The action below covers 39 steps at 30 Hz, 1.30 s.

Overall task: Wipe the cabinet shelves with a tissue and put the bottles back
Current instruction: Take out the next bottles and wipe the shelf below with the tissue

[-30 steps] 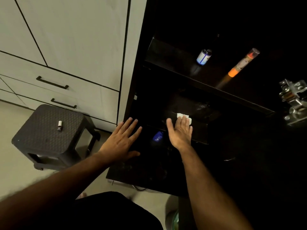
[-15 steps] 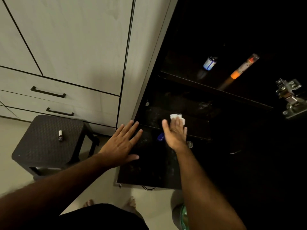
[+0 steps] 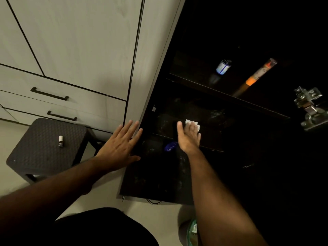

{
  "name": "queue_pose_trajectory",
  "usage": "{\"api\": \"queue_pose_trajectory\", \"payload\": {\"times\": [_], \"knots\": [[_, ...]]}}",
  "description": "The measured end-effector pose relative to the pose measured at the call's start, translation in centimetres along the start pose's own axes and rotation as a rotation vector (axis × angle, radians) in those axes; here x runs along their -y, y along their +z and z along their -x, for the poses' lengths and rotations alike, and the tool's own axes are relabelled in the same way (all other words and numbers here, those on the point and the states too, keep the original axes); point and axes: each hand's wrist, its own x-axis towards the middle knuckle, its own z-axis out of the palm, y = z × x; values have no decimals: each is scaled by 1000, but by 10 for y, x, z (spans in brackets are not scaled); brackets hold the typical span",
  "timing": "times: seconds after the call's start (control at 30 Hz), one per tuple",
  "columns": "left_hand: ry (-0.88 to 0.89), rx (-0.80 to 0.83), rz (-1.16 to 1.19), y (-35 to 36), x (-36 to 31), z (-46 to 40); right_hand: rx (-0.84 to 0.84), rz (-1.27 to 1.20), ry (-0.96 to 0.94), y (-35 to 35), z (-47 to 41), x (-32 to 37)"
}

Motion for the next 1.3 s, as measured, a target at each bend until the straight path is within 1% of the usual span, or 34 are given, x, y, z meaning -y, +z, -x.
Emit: {"api": "queue_pose_trajectory", "payload": {"times": [0.1,0.23,0.3,0.37,0.47,0.53,0.57,0.67,0.77,0.83,0.93,1.0,1.07,1.13,1.23,1.3], "knots": [[4,-6,-8,0,-2,-4,-40,-4,-61,19,3,20],[-11,9,-6,-3,-6,-6,27,11,-322,26,6,21],[-11,13,-7,-4,-4,-5,8,11,-363,18,0,7],[-8,19,-19,-4,0,-3,-85,27,-269,6,-5,-17],[-23,20,-10,-5,8,-1,-201,56,-64,-11,-14,-50],[-31,24,-7,-4,15,0,-267,23,15,-13,-19,-54],[-26,32,-13,-3,18,-1,-271,-5,37,-12,-20,-51],[-11,52,-16,0,27,-4,-218,-27,75,-1,-16,-27],[1,59,-9,0,34,-10,-110,-68,73,6,-9,1],[13,62,5,0,37,-13,-70,-50,16,14,-2,21],[37,64,25,0,40,-15,-55,-33,-116,36,12,58],[66,66,17,1,41,-14,-47,-72,-140,45,16,77],[89,70,15,1,42,-15,-41,-92,-119,46,16,82],[102,75,27,1,44,-17,-16,-45,-125,44,17,83],[117,70,12,1,47,-18,67,-36,-238,42,19,93],[119,63,8,1,50,-17,94,-20,-293,40,21,97]]}}
